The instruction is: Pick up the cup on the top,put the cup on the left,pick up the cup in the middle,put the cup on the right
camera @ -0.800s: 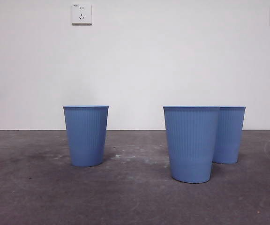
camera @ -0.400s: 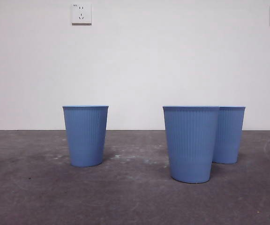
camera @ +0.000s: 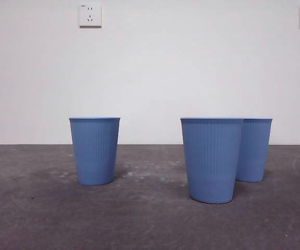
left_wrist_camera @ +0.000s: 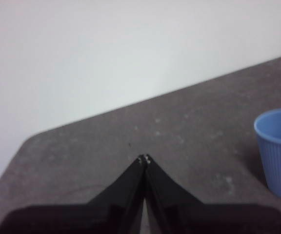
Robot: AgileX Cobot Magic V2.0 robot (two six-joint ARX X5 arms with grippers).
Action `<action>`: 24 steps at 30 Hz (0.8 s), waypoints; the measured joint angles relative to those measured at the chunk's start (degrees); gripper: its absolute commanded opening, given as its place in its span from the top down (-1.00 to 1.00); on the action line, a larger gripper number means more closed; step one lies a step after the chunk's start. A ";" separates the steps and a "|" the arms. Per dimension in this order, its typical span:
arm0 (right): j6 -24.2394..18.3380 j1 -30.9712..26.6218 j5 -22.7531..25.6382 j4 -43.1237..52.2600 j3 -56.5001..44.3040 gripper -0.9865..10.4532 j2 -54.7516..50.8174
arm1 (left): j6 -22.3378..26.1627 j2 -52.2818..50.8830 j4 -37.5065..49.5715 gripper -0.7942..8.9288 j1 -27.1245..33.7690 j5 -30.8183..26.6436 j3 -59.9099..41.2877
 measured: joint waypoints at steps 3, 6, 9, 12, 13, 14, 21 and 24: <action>0.00 0.00 0.00 0.00 0.00 0.82 0.00 | -0.28 -2.49 1.77 0.84 0.00 0.00 -3.80; 0.00 0.00 0.00 0.00 0.00 0.82 0.00 | -0.74 -5.11 2.16 0.84 0.00 -0.02 -6.67; 0.00 0.00 0.00 0.00 0.00 0.82 0.00 | -1.22 -7.10 2.05 0.84 0.00 -0.13 -8.39; 0.00 0.00 0.00 0.00 0.00 0.82 0.00 | -1.51 -8.70 1.97 0.84 0.00 -0.15 -9.25; 0.00 0.00 0.00 0.00 0.00 0.82 0.00 | -1.66 -8.79 1.75 0.84 0.00 -0.15 -9.33; 0.00 0.00 0.00 0.00 0.00 0.82 0.00 | -1.68 -8.81 1.36 0.84 0.00 -0.15 -9.33; 0.00 0.00 0.00 0.00 0.00 0.82 0.02 | -1.70 -8.81 -4.68 0.84 0.00 -0.15 -9.40; 0.00 0.00 -0.02 0.00 0.00 0.82 0.02 | -1.70 -8.81 -7.54 0.84 0.00 -0.13 -9.40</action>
